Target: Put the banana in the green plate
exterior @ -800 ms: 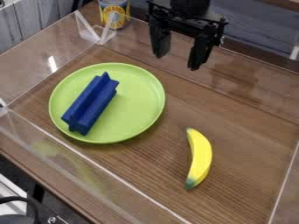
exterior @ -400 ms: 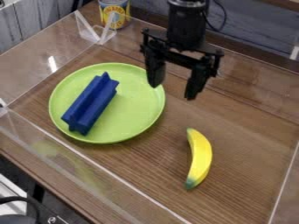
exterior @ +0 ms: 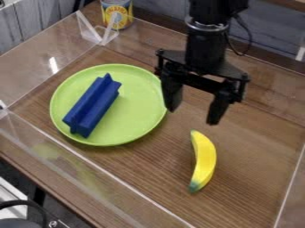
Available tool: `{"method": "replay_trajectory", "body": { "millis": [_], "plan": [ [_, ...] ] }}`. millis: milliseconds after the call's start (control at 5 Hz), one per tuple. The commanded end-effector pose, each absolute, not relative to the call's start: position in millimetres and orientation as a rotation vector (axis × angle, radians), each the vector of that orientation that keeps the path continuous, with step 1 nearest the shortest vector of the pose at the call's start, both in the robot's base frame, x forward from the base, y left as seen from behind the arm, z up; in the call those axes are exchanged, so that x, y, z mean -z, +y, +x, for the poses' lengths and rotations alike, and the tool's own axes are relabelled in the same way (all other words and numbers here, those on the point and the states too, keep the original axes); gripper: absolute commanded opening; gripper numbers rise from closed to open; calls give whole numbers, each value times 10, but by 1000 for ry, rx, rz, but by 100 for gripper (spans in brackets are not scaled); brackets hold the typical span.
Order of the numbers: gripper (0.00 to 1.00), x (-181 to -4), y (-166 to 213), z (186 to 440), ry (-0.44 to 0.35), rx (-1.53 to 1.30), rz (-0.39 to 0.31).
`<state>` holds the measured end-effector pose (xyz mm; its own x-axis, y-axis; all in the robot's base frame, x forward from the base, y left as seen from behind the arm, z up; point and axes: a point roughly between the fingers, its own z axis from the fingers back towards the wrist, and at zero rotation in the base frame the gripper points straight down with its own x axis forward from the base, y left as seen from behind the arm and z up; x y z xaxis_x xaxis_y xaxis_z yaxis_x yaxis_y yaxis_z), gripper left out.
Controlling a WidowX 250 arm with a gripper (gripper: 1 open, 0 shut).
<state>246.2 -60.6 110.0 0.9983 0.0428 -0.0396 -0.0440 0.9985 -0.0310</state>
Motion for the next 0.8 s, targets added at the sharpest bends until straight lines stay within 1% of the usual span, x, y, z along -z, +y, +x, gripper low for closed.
{"method": "replay_trajectory", "body": {
  "millis": [0, 200, 600],
  "plan": [
    [100, -1157, -670, 2446, -6, -52, -44],
    [100, -1088, -725, 2397, -16, -61, -48],
    [100, -854, -805, 2360, -47, -66, -70]
  ]
}}
